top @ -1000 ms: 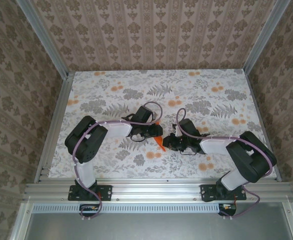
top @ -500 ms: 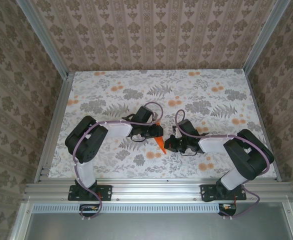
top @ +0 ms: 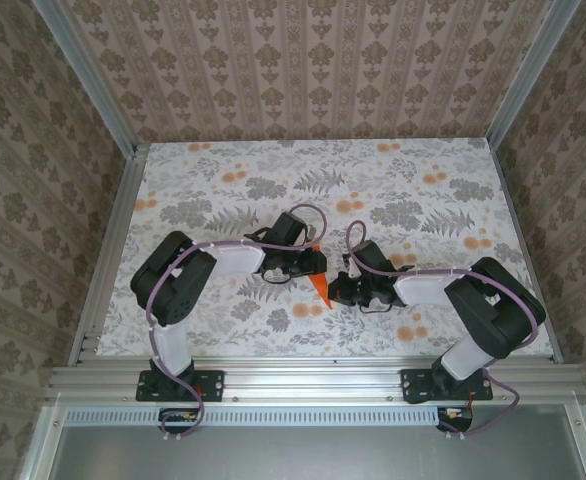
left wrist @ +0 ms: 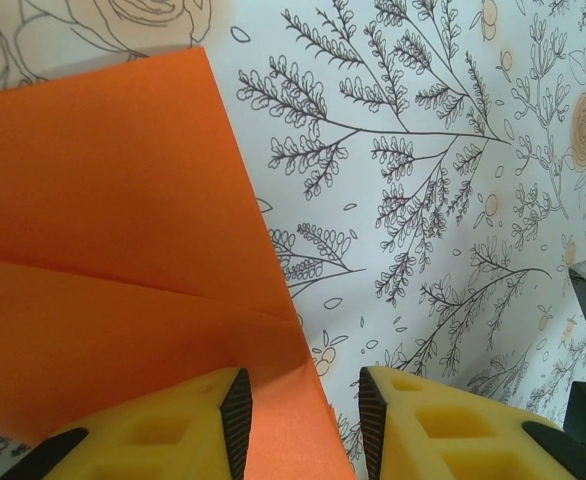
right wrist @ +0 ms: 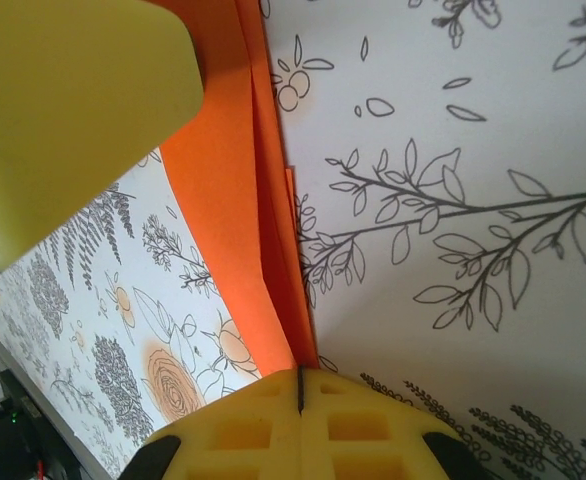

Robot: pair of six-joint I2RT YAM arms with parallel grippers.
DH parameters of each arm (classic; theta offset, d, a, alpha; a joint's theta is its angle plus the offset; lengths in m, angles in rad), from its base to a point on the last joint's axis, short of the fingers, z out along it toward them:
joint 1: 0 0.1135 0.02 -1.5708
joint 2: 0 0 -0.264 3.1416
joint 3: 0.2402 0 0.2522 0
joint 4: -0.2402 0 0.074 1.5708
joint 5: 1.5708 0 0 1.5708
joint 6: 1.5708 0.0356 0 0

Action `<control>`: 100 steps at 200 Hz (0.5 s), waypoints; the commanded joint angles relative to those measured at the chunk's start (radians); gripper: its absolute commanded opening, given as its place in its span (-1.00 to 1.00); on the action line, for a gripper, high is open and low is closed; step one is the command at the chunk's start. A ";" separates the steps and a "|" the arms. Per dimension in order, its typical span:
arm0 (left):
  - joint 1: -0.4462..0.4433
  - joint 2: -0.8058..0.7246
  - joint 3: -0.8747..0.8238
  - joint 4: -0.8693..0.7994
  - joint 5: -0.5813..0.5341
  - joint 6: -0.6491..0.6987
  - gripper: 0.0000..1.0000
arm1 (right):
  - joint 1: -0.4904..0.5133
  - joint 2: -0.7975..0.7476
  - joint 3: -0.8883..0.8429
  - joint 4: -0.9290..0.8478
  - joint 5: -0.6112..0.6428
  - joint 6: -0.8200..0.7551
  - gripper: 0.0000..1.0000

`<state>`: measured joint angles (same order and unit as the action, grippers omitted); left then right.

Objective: Fold a paper plane with a square sheet of paper (pick it up from the middle)
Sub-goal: Fold the wing for the fifth time at the center of the table.

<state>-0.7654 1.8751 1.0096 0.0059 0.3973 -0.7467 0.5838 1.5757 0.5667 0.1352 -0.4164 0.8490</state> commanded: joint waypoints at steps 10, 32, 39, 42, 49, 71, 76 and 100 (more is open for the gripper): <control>-0.001 0.041 0.012 -0.065 -0.017 0.030 -0.26 | 0.008 0.001 -0.004 -0.151 0.048 -0.032 -0.97; -0.002 0.043 0.014 -0.065 -0.018 0.032 -0.27 | 0.008 -0.002 0.005 -0.151 0.039 -0.031 -0.96; -0.002 0.045 0.014 -0.066 -0.018 0.032 -0.27 | 0.009 -0.005 0.007 -0.146 0.035 -0.028 -0.96; -0.002 0.046 0.015 -0.067 -0.018 0.032 -0.28 | 0.008 -0.007 0.008 -0.146 0.034 -0.028 -0.95; -0.001 0.048 0.019 -0.073 -0.018 0.034 -0.28 | 0.008 -0.014 0.009 -0.146 0.037 -0.028 -0.94; -0.002 0.055 0.021 -0.080 -0.021 0.036 -0.29 | 0.008 -0.030 0.014 -0.150 0.047 -0.027 -0.89; -0.002 0.055 0.020 -0.080 -0.021 0.036 -0.29 | 0.009 -0.032 0.016 -0.152 0.049 -0.028 -0.88; -0.002 0.056 0.018 -0.083 -0.023 0.032 -0.30 | 0.008 -0.031 0.026 -0.156 0.042 -0.034 -0.87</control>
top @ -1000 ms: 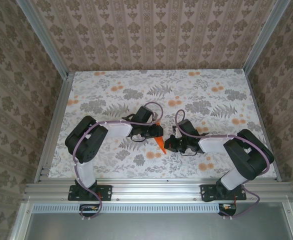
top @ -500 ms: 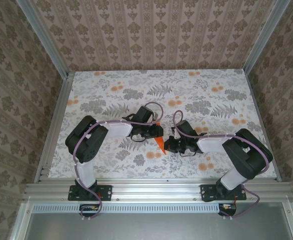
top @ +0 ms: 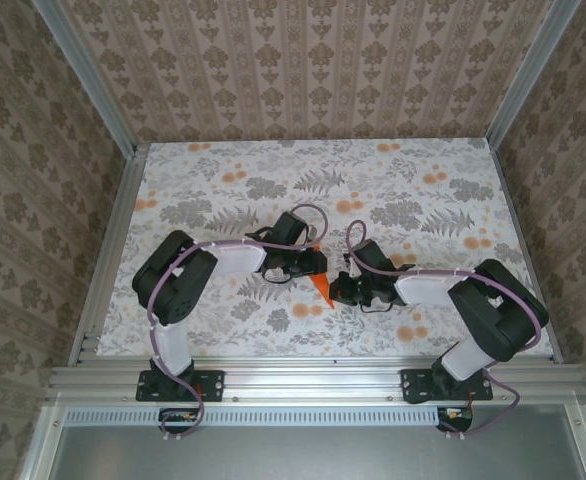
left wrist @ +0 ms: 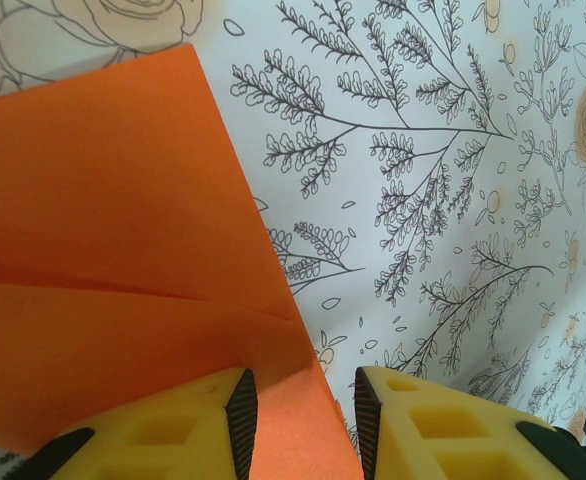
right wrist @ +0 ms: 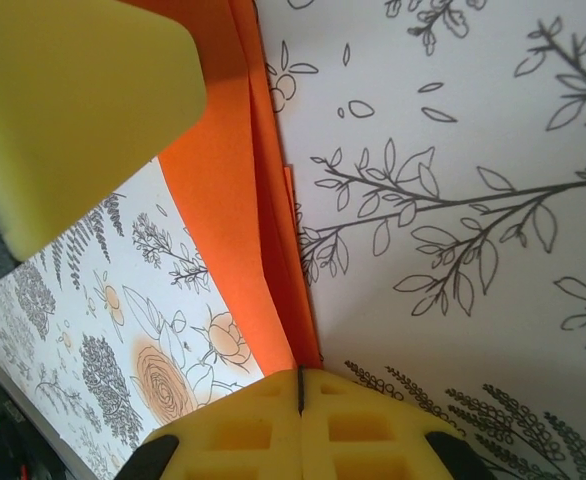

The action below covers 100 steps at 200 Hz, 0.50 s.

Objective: Fold a paper plane with a square sheet of paper (pick it up from the middle)
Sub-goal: Fold the wing for the fifth time at the center of the table.

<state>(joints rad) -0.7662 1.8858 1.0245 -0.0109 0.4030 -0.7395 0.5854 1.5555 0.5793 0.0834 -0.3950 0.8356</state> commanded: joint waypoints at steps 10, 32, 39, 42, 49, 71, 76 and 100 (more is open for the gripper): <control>-0.001 0.046 0.004 -0.066 -0.029 0.025 -0.30 | 0.007 -0.010 0.015 -0.107 0.021 -0.020 -0.84; -0.001 0.047 0.004 -0.072 -0.033 0.024 -0.31 | 0.007 -0.032 0.021 -0.121 0.021 -0.022 -0.74; 0.000 0.048 0.005 -0.073 -0.032 0.023 -0.31 | 0.006 -0.048 0.025 -0.135 0.027 -0.024 -0.69; -0.001 0.048 0.005 -0.073 -0.031 0.023 -0.32 | 0.005 -0.055 0.028 -0.140 0.031 -0.026 -0.66; 0.000 0.051 0.005 -0.074 -0.031 0.023 -0.32 | 0.005 -0.077 0.030 -0.153 0.043 -0.029 -0.64; -0.001 0.053 0.007 -0.074 -0.030 0.022 -0.31 | -0.001 -0.155 0.034 -0.190 0.082 -0.041 -0.58; 0.000 0.053 0.008 -0.075 -0.030 0.022 -0.32 | -0.004 -0.158 0.033 -0.195 0.086 -0.043 -0.56; -0.001 0.057 0.012 -0.077 -0.028 0.022 -0.32 | -0.012 -0.239 0.036 -0.189 0.077 -0.047 -0.60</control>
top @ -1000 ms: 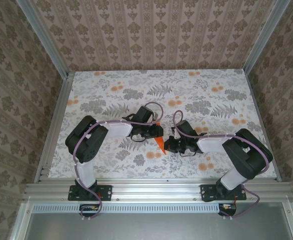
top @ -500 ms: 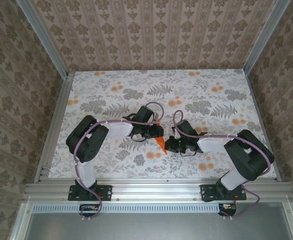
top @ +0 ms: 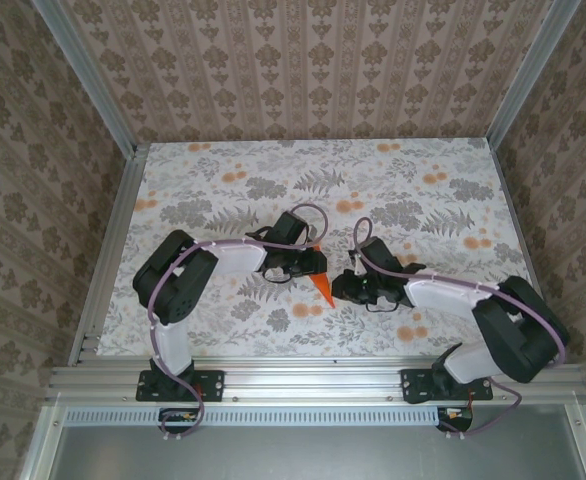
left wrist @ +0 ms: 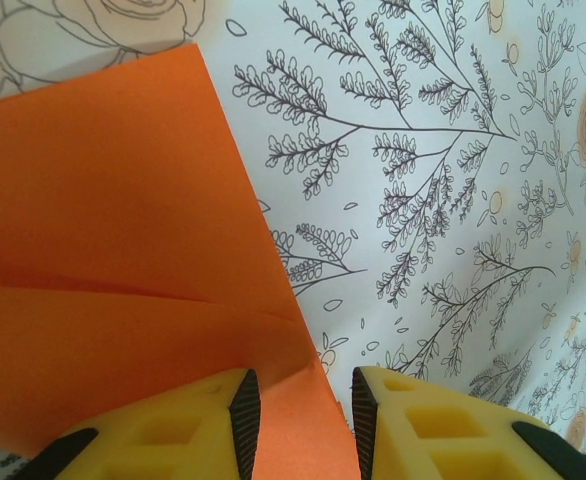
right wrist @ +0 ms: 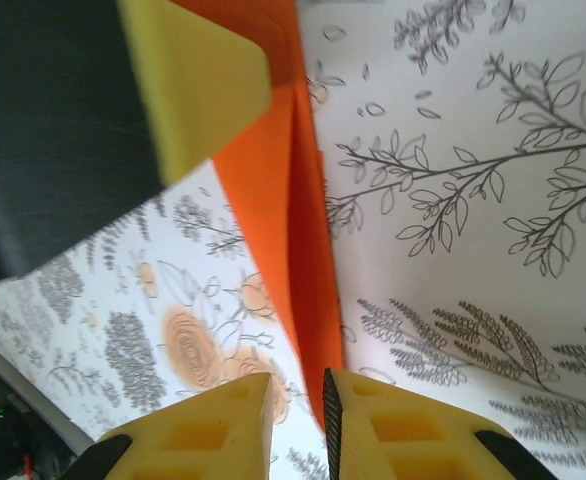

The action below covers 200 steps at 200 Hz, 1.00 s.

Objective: Fold a paper plane with a square sheet of paper (pick it up from the middle)
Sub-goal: Fold the wing for the fifth time at the center of the table.

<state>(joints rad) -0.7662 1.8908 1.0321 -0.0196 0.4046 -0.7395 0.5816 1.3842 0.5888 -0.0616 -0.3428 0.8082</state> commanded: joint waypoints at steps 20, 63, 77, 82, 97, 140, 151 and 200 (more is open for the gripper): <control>-0.001 0.056 0.005 -0.068 -0.026 0.023 -0.32 | -0.007 -0.058 0.035 0.020 -0.069 -0.016 -0.77; 0.000 0.054 0.010 -0.075 -0.024 0.027 -0.32 | 0.007 0.075 0.086 0.087 -0.151 0.011 -0.88; -0.001 0.055 0.010 -0.076 -0.023 0.027 -0.32 | 0.003 0.110 0.099 0.076 -0.142 0.013 -0.89; -0.001 0.056 0.010 -0.075 -0.021 0.026 -0.32 | 0.002 0.125 0.108 0.069 -0.142 0.014 -0.90; -0.001 0.056 0.010 -0.077 -0.020 0.027 -0.32 | -0.002 0.166 0.122 0.052 -0.142 0.016 -0.90; -0.001 0.056 0.009 -0.075 -0.015 0.031 -0.32 | -0.025 0.229 0.115 0.097 -0.193 0.042 -0.90; 0.000 0.056 0.008 -0.075 -0.015 0.032 -0.32 | -0.031 0.234 0.115 0.099 -0.204 0.043 -0.90; 0.000 0.056 0.010 -0.077 -0.010 0.034 -0.32 | -0.067 0.262 0.127 0.115 -0.267 0.053 -0.89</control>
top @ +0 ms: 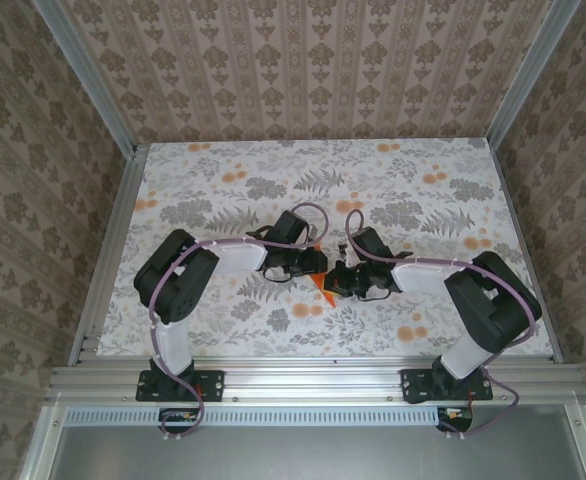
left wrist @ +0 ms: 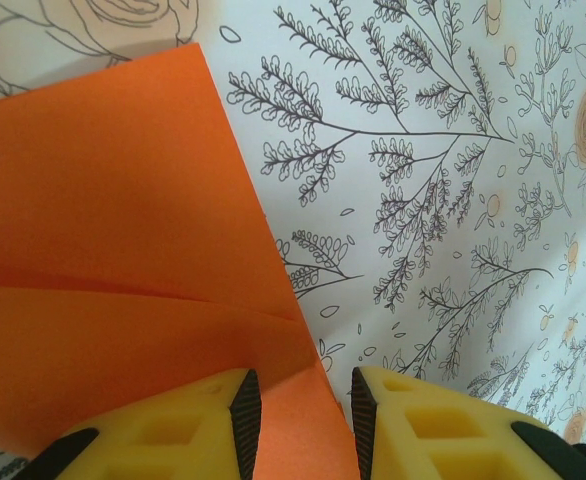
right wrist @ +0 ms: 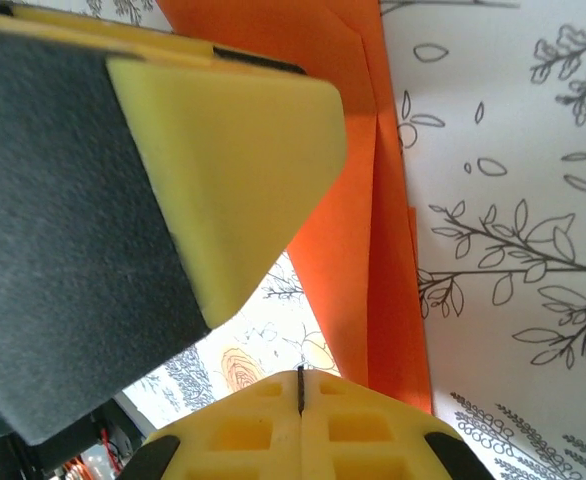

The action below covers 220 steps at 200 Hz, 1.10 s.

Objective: Fold a paper plane with a square sheet of paper (pick it up from the middle)
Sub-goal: Fold the wing for the fifth time at the center of the table.

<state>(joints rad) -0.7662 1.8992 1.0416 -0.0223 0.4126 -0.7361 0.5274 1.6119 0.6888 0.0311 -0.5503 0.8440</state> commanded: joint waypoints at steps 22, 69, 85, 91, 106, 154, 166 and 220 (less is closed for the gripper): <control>-0.001 0.049 0.000 -0.074 -0.018 0.030 -0.33 | -0.018 0.070 0.015 0.043 -0.072 0.028 -0.89; -0.001 0.050 0.001 -0.077 -0.020 0.032 -0.32 | -0.021 0.124 -0.064 0.118 -0.100 0.061 -0.90; -0.001 0.051 0.001 -0.082 -0.021 0.034 -0.32 | -0.022 0.122 -0.091 0.129 -0.099 0.062 -0.89; -0.001 0.049 0.000 -0.082 -0.023 0.034 -0.32 | -0.023 0.119 -0.097 0.130 -0.099 0.061 -0.89; 0.000 0.051 0.000 -0.084 -0.022 0.035 -0.32 | -0.023 0.107 -0.104 0.123 -0.100 0.058 -0.90; -0.001 0.052 0.007 -0.094 -0.024 0.035 -0.32 | -0.022 0.018 -0.063 -0.011 -0.099 0.009 -0.90; -0.001 0.052 0.008 -0.098 -0.023 0.037 -0.33 | -0.021 -0.008 -0.041 -0.059 -0.081 -0.012 -0.89; -0.001 0.047 0.007 -0.097 -0.018 0.038 -0.33 | -0.021 0.048 0.037 0.059 -0.076 0.042 -0.84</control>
<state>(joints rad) -0.7662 1.9030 1.0508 -0.0372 0.4198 -0.7242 0.5018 1.6188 0.6903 0.0387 -0.6342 0.8482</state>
